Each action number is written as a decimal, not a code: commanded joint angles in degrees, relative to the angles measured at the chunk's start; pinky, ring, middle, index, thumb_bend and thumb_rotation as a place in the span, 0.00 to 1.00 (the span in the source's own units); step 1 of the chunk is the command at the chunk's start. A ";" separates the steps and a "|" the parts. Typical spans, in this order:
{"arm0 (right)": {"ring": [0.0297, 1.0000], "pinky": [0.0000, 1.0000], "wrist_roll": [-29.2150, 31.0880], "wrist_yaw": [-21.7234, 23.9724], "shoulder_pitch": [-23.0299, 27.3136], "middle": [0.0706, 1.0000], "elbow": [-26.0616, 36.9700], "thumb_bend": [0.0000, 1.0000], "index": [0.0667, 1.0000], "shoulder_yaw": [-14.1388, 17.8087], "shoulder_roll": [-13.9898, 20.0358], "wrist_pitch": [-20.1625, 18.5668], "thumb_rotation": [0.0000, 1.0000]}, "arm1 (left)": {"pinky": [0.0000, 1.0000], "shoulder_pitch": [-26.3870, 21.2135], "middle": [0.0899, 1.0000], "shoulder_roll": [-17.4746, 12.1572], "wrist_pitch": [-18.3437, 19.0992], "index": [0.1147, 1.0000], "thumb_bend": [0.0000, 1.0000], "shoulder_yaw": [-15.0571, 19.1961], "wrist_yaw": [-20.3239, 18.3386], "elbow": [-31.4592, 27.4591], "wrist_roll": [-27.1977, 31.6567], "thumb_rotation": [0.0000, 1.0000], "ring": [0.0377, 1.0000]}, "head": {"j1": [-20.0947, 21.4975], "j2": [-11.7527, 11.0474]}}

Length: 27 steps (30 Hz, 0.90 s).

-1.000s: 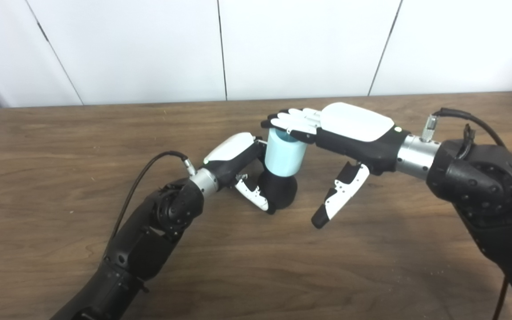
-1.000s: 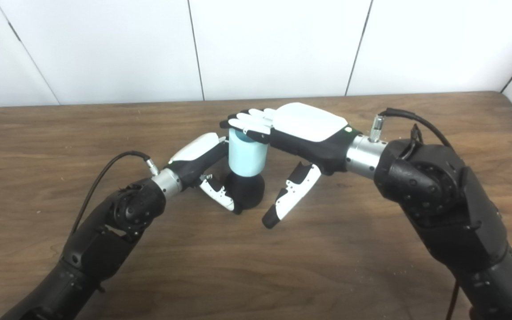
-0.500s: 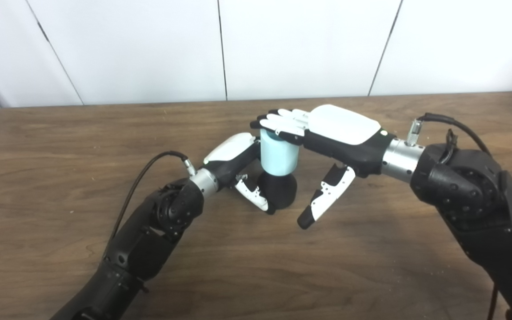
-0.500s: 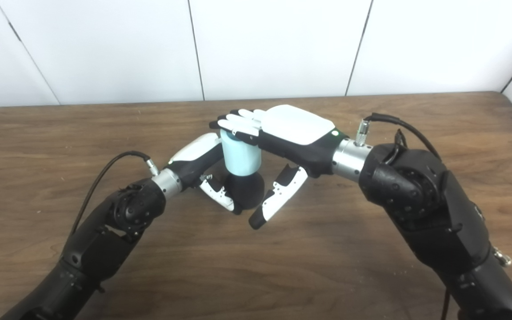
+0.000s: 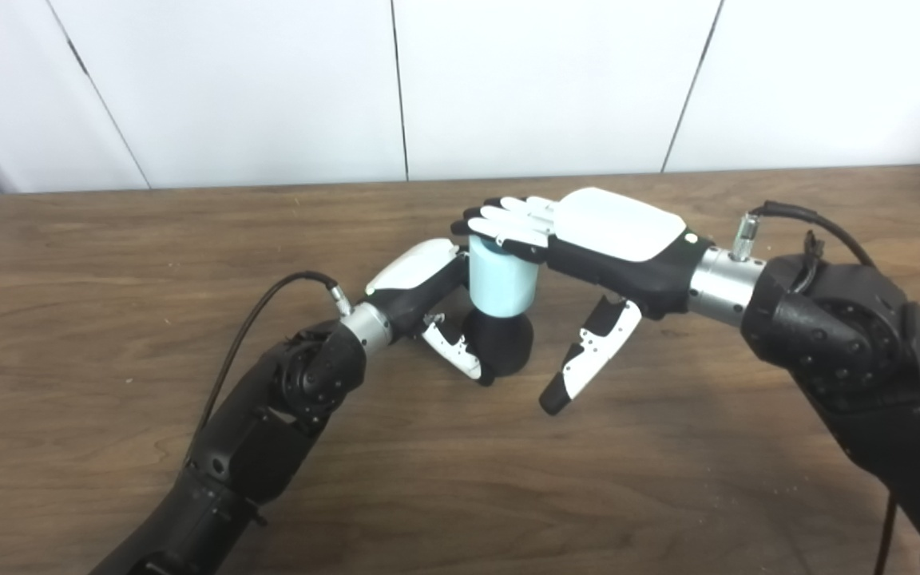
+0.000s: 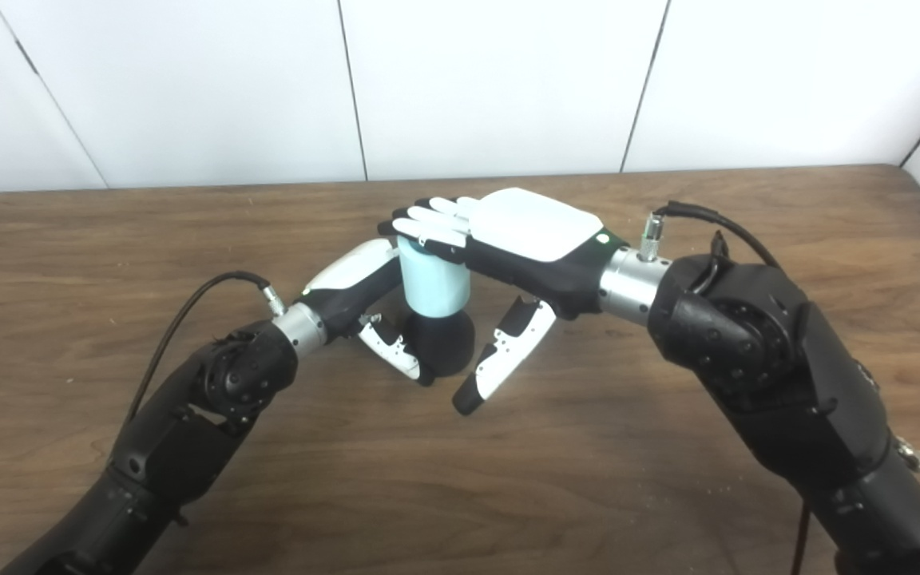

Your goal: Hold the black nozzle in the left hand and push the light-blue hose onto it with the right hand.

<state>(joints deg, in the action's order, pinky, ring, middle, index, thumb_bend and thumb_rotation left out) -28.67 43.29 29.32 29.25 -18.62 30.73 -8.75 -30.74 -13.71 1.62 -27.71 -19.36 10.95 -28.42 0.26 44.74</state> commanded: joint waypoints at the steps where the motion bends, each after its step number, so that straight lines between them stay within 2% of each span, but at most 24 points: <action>1: 1.00 1.00 -0.18 1.60 -1.20 1.00 0.60 0.87 1.00 -0.06 2.42 0.34 0.69 | 1.00 0.35 0.43 -1.02 1.75 0.42 0.53 -0.74 -3.25 0.98 -0.57 0.00 0.60 | 0.20 0.05; 7: 1.00 1.00 -0.44 1.59 -2.16 1.00 0.64 0.88 1.00 -0.20 4.10 0.43 0.72 | 1.00 0.13 0.43 -0.90 1.86 0.42 0.53 -0.47 -3.70 1.08 -0.54 0.00 0.60 | 0.17 0.11; 15: 1.00 1.00 -0.88 2.68 -1.74 1.00 1.03 0.88 1.00 -1.20 4.66 -0.78 0.73 | 1.00 0.16 0.43 -0.80 1.94 0.42 0.53 -0.30 -3.77 0.91 -0.59 0.00 0.60 | 0.06 0.09; 20: 1.00 1.00 -1.75 3.34 -1.37 1.00 1.16 0.88 1.00 -2.49 4.02 -1.61 0.73 | 1.00 0.19 0.42 -0.80 1.94 0.43 0.53 -0.19 -3.73 0.92 -0.56 0.00 0.60 | 0.04 0.09; 27: 1.00 1.00 -3.75 3.63 0.49 1.00 0.13 0.87 1.00 -6.01 2.01 -1.86 0.73 | 1.00 0.26 0.42 -0.56 1.93 0.43 0.53 -0.23 -3.63 0.74 -0.74 0.00 0.60 | -0.12 0.22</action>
<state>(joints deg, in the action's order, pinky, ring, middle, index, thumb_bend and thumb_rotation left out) -32.44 42.38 30.30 30.19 -22.53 32.52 -10.31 -30.89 -13.67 1.75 -27.30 -20.52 10.86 -28.57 0.09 44.91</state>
